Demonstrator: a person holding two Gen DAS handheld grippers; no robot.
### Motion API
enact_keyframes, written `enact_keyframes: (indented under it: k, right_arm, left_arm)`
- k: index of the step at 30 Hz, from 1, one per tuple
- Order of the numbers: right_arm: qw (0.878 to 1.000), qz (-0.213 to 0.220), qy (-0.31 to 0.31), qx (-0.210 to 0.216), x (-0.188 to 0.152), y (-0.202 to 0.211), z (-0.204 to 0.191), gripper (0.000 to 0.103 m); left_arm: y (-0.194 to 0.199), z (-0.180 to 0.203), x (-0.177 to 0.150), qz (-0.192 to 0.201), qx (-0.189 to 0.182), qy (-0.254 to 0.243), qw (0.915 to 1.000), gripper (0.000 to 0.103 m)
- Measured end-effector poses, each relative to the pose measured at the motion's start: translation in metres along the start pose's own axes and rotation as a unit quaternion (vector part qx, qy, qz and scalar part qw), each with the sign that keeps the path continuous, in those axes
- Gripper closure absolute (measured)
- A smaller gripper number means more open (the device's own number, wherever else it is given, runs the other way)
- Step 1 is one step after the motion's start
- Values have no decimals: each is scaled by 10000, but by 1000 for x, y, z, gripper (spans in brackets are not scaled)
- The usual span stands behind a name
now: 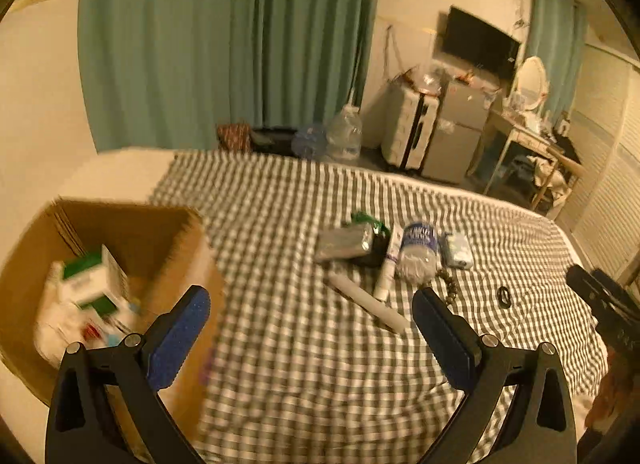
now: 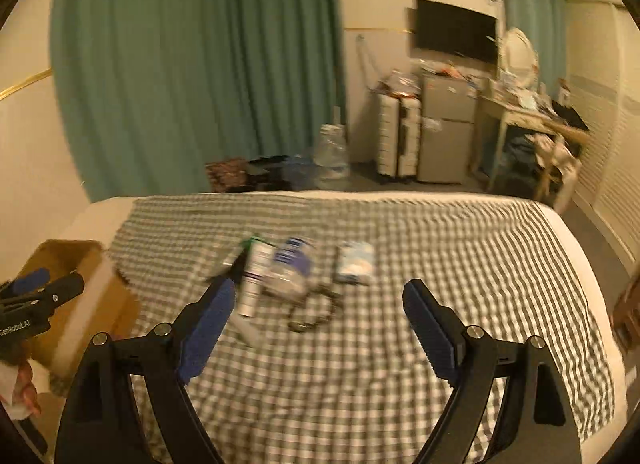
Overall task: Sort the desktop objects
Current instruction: 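Move both tools back over the remaining items on the bed, then grasp the white plastic tube with the left tool while the right tool grasps the black hair tie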
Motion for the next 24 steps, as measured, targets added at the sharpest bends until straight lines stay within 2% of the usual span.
enact_keyframes:
  k: [6, 8, 10, 16, 19, 22, 24]
  right_arm:
    - [9978, -174, -523, -365, -14, -35, 68, 17]
    - [9960, -405, -658, -455, -24, -50, 85, 17]
    - [9905, -704, -1085, -468, -34, -64, 101, 17]
    - [9853, -1012, -1234, -606, -45, -101, 124, 17]
    - [9810, -1236, -1372, -599, -56, -120, 129, 17]
    - [9817, -1326, -1158, -721, -56, -137, 130, 17]
    - [9814, -1344, -1120, -792, -53, -149, 133, 17]
  left_arm:
    - [-58, 38, -20, -503, 148, 255, 9983, 0]
    - [-79, 53, -30, -622, 227, 347, 9972, 0]
    - [-91, 61, -37, -669, 304, 393, 9965, 0]
    - [-150, 88, -60, -1070, 385, 303, 9931, 0]
    - [-170, 85, -65, -1184, 598, 293, 9907, 0]
    - [-195, 81, -74, -1378, 576, 389, 9880, 0]
    - [-204, 79, -76, -1361, 513, 506, 9881, 0]
Point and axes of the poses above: each gripper's, at about its wrist camera, not at the fingertips, and y roughly against the way its jaws point, z to its right, x to its top, the point moved 10 cm from there along -y, roughly the way its jaws point, and after that the axes turned 12 degrees about -y, right-handed, at the moved point
